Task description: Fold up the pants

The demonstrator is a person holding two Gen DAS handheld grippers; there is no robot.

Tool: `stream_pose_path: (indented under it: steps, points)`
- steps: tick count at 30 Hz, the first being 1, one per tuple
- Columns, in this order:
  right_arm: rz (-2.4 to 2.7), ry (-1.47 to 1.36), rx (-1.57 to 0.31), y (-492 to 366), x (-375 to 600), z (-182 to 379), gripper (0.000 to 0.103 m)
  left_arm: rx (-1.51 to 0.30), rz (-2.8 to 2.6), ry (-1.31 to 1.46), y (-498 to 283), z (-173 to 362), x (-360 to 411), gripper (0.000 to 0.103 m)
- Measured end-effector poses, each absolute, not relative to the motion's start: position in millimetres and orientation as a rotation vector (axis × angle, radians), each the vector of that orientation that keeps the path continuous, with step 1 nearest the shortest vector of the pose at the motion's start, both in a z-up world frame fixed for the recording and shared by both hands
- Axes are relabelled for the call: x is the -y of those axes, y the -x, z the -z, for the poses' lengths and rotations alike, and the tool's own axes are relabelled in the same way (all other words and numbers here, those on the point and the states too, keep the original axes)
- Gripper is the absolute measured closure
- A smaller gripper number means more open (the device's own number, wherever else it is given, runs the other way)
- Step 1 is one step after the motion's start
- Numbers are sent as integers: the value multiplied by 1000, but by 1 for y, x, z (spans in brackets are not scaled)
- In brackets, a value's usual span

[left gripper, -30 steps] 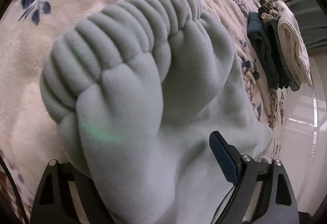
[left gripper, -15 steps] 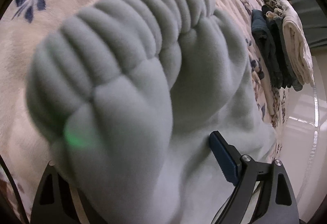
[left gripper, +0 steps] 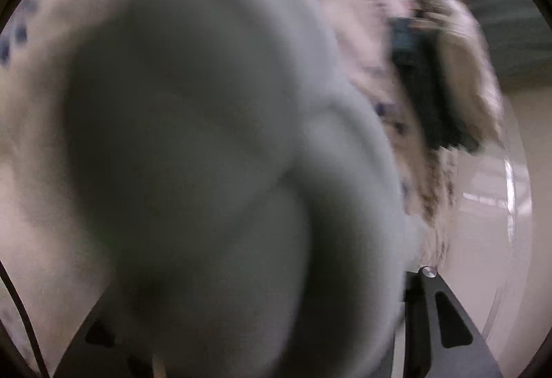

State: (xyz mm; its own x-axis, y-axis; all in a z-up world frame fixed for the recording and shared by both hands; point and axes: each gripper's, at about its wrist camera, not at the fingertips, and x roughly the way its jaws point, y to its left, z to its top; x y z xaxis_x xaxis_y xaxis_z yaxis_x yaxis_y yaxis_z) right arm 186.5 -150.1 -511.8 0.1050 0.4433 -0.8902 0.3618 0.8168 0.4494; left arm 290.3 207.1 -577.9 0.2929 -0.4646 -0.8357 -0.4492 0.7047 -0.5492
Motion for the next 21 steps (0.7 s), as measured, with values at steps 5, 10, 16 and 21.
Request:
stream_pose_path:
  steps: [5, 10, 16, 21]
  points:
    - [1, -747, -1478, -186, 179, 518, 36, -1277, 9, 830, -288, 559, -208, 76]
    - [157, -653, -1483, -186, 209, 525, 36, -1169, 56, 635, -275, 488, -173, 81]
    - [148, -725, -1476, -186, 246, 529, 36, -1046, 179, 404, -257, 399, -92, 82]
    - [237, -790, -1401, -157, 310, 508, 36, -1009, 318, 202, -228, 356, 33, 82]
